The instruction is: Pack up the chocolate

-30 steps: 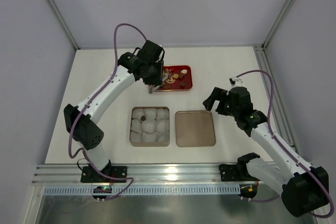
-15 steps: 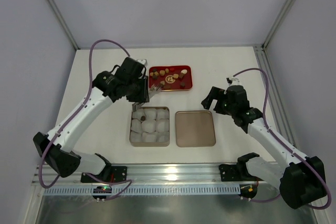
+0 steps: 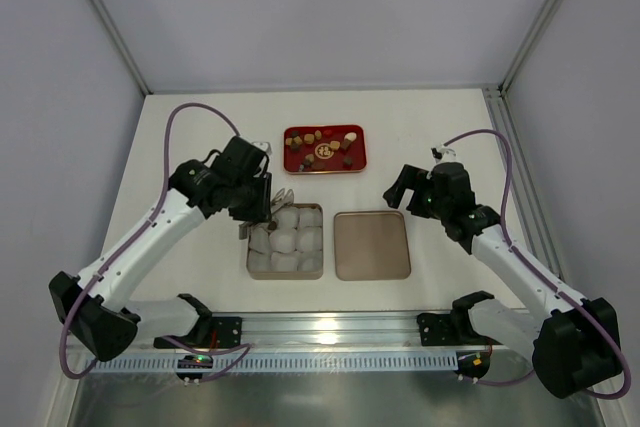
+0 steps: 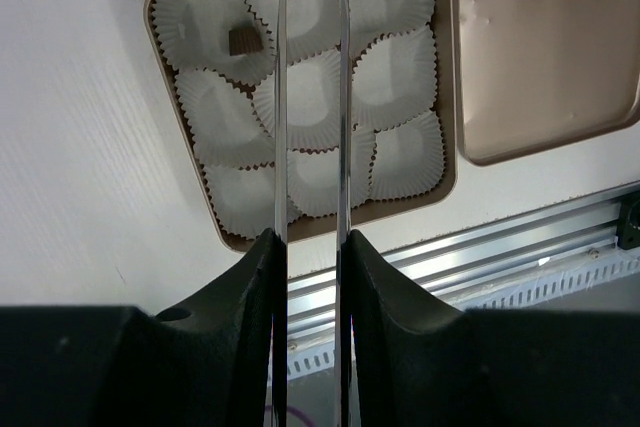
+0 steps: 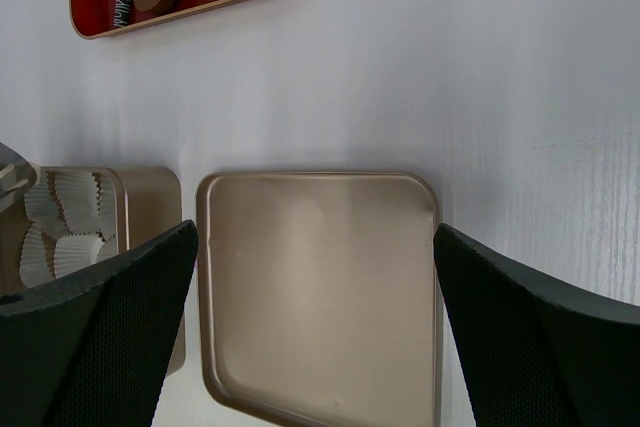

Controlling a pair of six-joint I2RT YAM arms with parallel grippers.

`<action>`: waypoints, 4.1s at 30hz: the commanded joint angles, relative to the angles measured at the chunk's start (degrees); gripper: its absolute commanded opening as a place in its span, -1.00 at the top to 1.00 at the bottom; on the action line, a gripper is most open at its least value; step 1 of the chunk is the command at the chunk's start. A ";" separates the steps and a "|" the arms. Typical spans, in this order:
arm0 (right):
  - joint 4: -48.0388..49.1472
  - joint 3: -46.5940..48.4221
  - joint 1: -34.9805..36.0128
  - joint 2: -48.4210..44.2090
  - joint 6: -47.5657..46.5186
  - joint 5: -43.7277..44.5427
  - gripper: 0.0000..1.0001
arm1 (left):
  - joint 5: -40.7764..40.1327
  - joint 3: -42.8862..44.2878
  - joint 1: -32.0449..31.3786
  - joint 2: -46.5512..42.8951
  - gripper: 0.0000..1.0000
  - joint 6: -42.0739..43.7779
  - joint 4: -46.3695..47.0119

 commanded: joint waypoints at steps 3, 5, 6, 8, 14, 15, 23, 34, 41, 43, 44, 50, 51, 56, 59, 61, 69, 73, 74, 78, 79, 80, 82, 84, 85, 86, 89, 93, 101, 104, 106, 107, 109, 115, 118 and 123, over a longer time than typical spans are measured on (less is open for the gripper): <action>2.38 1.15 -0.07 0.32 0.88 0.52 -1.00 | 0.93 -2.19 -0.16 -3.26 0.38 -0.39 0.78; 2.38 1.06 -0.07 0.32 0.88 0.52 -0.99 | 2.60 -3.59 -0.16 -3.61 0.38 -0.39 1.13; 2.46 0.89 -0.07 0.41 0.96 0.52 -0.99 | 2.68 -3.95 -0.24 -3.70 0.38 -0.56 1.30; 2.64 0.71 -0.07 0.32 1.14 0.44 -0.99 | 3.21 -4.74 -0.25 -3.70 0.38 -0.74 1.57; 2.99 0.09 -0.07 0.50 1.32 0.35 -0.99 | 3.39 -6.94 -0.25 -4.23 0.37 -1.36 2.36; 2.99 0.09 -0.07 0.58 1.32 0.26 -0.99 | 3.39 -7.11 -0.16 -4.14 0.38 -1.44 2.62; 3.17 -0.26 -0.07 0.24 1.40 0.09 -0.99 | 2.86 -8.35 -0.25 -3.00 0.28 -1.71 4.03; 3.17 -0.26 -0.07 0.23 1.40 -0.09 -0.99 | 2.68 -6.59 -0.25 -2.91 0.21 -1.27 3.06; 2.82 0.44 -0.07 0.15 1.23 -0.18 -0.99 | 4.27 1.66 -0.25 -3.35 0.21 0.14 -0.54; 2.47 0.62 -0.07 -0.12 1.05 0.00 -0.99 | 4.53 5.17 -0.16 -2.21 0.18 0.14 -0.28; 2.47 0.71 -0.07 -0.03 0.96 0.08 -0.99 | 4.53 6.32 -0.16 -1.33 0.18 0.05 0.16; 0.71 1.23 -0.07 -1.17 0.26 0.35 -1.00 | 3.57 15.46 -0.24 9.73 0.18 0.84 5.52; 0.36 1.32 -0.07 -1.35 0.17 0.44 -0.99 | 3.65 16.95 -0.25 12.01 0.18 1.10 6.13; -2.63 1.76 -0.07 -3.89 -0.35 0.79 -0.99 | 3.57 28.71 -0.16 25.97 0.18 3.12 8.68; -4.39 1.85 -0.07 -6.00 -0.53 1.23 -1.00 | 3.21 33.47 -0.25 33.01 0.17 3.91 8.34; -5.53 1.85 -0.07 -7.32 -0.70 1.58 -1.00 | 3.74 36.56 -0.25 36.10 0.17 4.44 8.16; -7.29 2.29 -0.07 -8.91 -0.88 2.02 -1.00 | 2.51 39.03 -1.48 43.05 0.15 5.76 9.56; -7.73 2.55 -0.07 -9.08 -1.06 2.02 -0.99 | 2.60 39.03 -2.00 44.37 0.15 6.73 10.44; -7.90 2.64 -0.07 -9.08 -1.06 2.11 -0.99 | 2.51 39.29 -2.18 44.64 0.15 6.73 10.44; -7.99 2.55 -0.07 -9.43 -1.23 2.28 -0.99 | 2.25 40.34 -2.79 46.04 0.15 6.91 10.53; -8.08 2.47 -0.07 -9.43 -1.32 2.28 -0.99 | 2.16 40.61 -2.88 46.66 0.15 6.99 10.27; -7.99 2.47 -0.07 -9.52 -1.23 2.28 -1.00 | 1.72 41.31 -3.14 47.01 0.15 7.08 10.01; -7.99 2.38 -0.07 -9.52 -1.32 2.28 -0.99 | 1.63 42.19 -3.32 47.71 0.15 7.26 9.57; -7.99 2.29 -0.07 -9.44 -1.32 2.28 -0.99 | 0.06 43.15 -3.41 48.77 0.15 7.43 9.04; -7.99 2.29 -0.16 -9.43 -1.32 2.28 -0.99 | -0.04 43.33 -3.41 49.03 0.15 7.43 8.86; -7.99 2.20 -0.07 -9.43 -1.41 2.28 -0.99 | -0.30 43.51 -3.58 49.30 0.15 7.52 8.78; -8.08 2.11 -0.07 -9.52 -1.41 2.28 -0.99 | -0.92 43.69 -3.67 49.56 0.16 7.52 8.42; -7.91 1.94 -0.07 -9.35 -1.41 2.28 -0.99 | -1.27 43.51 -3.85 49.30 0.18 7.34 7.90; -7.47 1.50 -0.07 -9.26 -1.15 2.28 -0.99 | -2.24 44.30 -4.03 49.30 0.39 7.96 7.19; -7.29 1.59 -0.07 -9.08 -1.15 2.28 -0.99 | -2.59 45.26 -4.03 49.21 0.45 8.05 6.76; -7.38 1.50 -0.07 -8.99 -1.15 2.28 -1.00 | -2.50 46.14 -4.03 48.95 0.47 8.13 6.23; -7.20 1.50 -0.07 -9.08 -1.15 2.28 -0.99 | -2.59 46.32 -4.03 48.60 0.48 8.14 6.14; -7.12 1.32 -0.07 -9.00 -1.15 2.28 -1.00 | -2.68 47.20 -4.02 48.33 0.48 8.22 5.70; -6.68 1.06 -0.07 -8.64 -0.97 2.28 -0.99 | -2.76 48.35 -4.02 47.19 0.49 8.31 4.21; -6.24 1.06 -0.07 -8.38 -0.97 2.28 -0.99 | -2.94 47.99 -4.03 45.96 0.49 8.40 3.86; -5.53 0.97 -0.07 -7.59 -0.79 2.02 -0.99 | -2.50 46.41 -4.03 43.24 0.49 7.96 3.06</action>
